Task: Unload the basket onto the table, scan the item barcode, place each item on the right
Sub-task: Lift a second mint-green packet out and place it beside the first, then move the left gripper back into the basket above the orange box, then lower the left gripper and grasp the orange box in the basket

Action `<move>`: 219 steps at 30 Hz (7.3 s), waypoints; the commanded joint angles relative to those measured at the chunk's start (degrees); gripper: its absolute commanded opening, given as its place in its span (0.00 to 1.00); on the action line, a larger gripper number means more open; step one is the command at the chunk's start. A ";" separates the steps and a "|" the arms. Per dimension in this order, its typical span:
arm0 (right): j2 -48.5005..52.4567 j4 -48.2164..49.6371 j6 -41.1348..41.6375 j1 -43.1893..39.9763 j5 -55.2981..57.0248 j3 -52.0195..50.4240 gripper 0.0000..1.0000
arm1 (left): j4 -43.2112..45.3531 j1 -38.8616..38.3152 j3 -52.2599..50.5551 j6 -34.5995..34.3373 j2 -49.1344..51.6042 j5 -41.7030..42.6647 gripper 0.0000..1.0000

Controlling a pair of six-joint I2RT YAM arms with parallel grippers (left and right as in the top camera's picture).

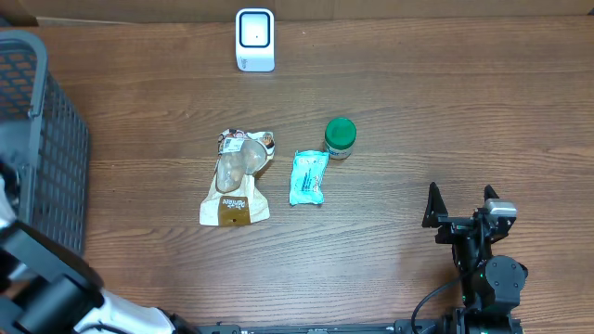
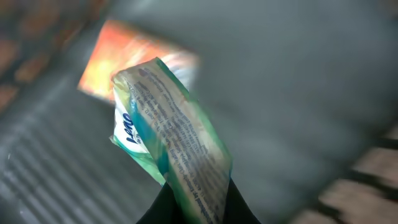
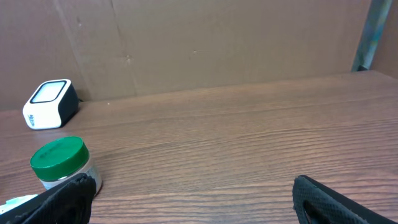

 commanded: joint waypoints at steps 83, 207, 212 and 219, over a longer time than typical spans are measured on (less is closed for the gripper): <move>-0.31 0.22 -0.02 -0.22 0.13 -0.57 1.00 | -27.78 -22.73 33.33 -3.61 -20.68 4.17 0.64; -0.31 0.22 -0.02 -0.22 0.13 -0.57 1.00 | -18.53 -2.05 26.34 -3.06 27.08 -12.35 0.61; -0.31 0.20 -0.02 -0.22 0.13 -0.57 1.00 | -19.52 -2.05 26.34 -3.50 27.08 -12.35 0.61; -0.31 0.20 -0.02 -0.22 0.13 -0.57 1.00 | -20.26 -1.75 26.34 -3.72 27.08 -12.35 0.61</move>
